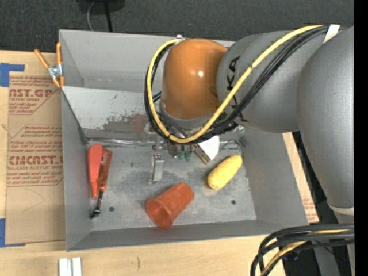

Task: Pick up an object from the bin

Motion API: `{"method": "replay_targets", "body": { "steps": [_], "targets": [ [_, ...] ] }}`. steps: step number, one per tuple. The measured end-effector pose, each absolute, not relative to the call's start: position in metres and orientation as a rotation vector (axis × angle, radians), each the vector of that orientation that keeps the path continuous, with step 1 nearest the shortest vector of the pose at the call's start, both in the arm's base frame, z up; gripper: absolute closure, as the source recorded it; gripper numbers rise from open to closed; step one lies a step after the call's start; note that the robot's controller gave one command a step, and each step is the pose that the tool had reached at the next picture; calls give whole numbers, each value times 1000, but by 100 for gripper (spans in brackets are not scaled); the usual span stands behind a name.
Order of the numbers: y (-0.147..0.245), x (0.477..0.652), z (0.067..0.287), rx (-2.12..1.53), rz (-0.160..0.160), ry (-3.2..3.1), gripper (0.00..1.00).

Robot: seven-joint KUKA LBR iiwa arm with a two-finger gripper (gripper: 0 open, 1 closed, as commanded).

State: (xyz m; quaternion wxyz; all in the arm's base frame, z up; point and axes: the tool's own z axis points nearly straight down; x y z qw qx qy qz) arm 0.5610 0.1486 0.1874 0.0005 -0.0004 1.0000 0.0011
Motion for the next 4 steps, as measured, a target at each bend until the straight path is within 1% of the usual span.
{"method": "replay_targets", "body": {
  "steps": [1,2,3,4],
  "targets": [
    [149,561,187,-1,3,3141,0],
    [129,533,170,-76,5,3133,0],
    [95,508,162,-297,2,3129,0],
    [70,503,128,-510,3,3089,0]
  ]
}}
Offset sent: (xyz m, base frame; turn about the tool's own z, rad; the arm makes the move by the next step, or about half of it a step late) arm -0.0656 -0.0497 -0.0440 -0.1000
